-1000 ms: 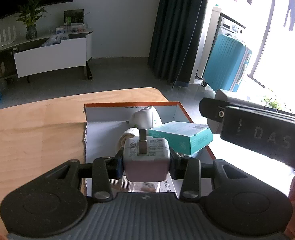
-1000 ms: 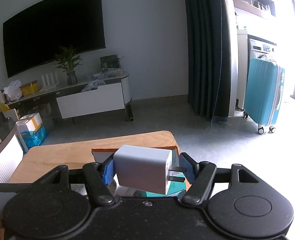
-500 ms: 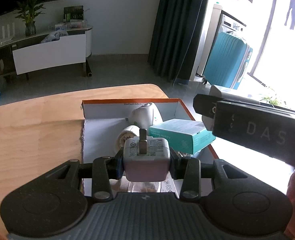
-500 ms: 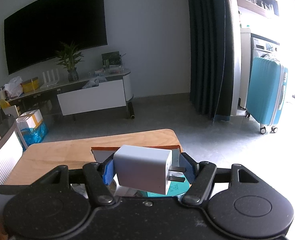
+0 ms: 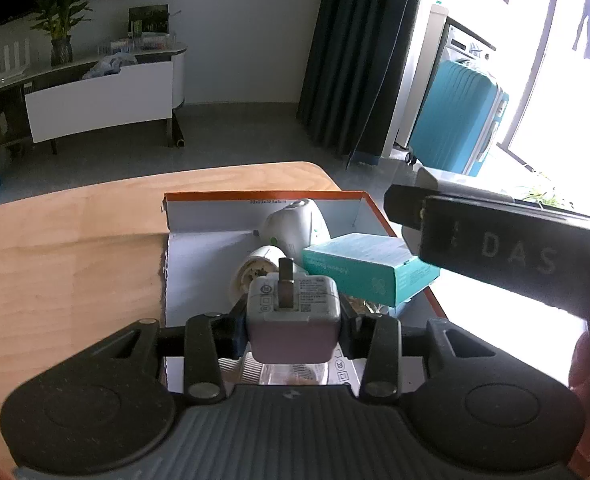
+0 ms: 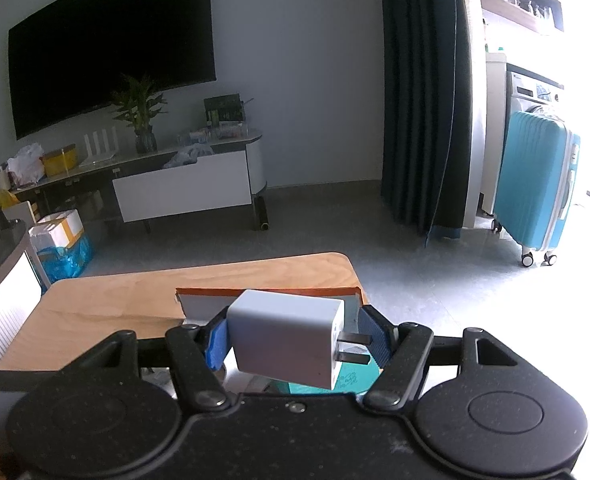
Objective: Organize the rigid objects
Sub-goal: 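Lower both white chargers into the box beside the teal tissue box, then open the right gripper to drop its white charger while the left releases its charger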
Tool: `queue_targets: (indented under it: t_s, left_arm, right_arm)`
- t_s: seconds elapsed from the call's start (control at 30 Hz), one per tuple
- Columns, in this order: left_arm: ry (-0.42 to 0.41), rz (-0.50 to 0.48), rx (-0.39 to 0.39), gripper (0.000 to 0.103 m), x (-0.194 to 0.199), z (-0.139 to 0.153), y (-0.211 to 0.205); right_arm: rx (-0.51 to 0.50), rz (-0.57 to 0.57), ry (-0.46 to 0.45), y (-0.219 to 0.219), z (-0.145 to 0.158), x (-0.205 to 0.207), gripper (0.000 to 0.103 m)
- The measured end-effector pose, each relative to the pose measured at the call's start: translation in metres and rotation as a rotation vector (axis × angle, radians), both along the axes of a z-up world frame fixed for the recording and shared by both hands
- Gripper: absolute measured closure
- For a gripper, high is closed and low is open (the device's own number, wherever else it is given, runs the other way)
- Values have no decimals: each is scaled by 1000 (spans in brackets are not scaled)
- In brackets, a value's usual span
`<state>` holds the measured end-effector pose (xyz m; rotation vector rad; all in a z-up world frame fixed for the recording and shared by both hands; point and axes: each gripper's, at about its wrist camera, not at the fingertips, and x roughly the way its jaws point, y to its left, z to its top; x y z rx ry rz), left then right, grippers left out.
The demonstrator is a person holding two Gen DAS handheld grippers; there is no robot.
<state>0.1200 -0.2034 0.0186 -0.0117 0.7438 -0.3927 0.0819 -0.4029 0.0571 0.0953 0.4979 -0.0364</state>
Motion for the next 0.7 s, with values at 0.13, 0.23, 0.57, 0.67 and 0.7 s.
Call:
queue_targets:
  t_s: [0.13,0.23,0.57,0.67,0.7]
  left_arm:
    - [4,1,-2,61,2,-2,1]
    - [11,6,-2,61,3,-3,1]
    - [23,16,1,61,6,-7,0]
    - [29,14,-2,61,6,-9,0]
    - [29,12,-2,61,6,-9,-1]
  right_arm:
    - [1,9,15,0,-5,11,23]
    - [1,33,27,-2,-11,21,23]
    - [15,22,-25,-13,-11,20,23]
    - [12,2,-51,-18,-6,6,23]
    - [11,-2,-59,-19,-4,1,23]
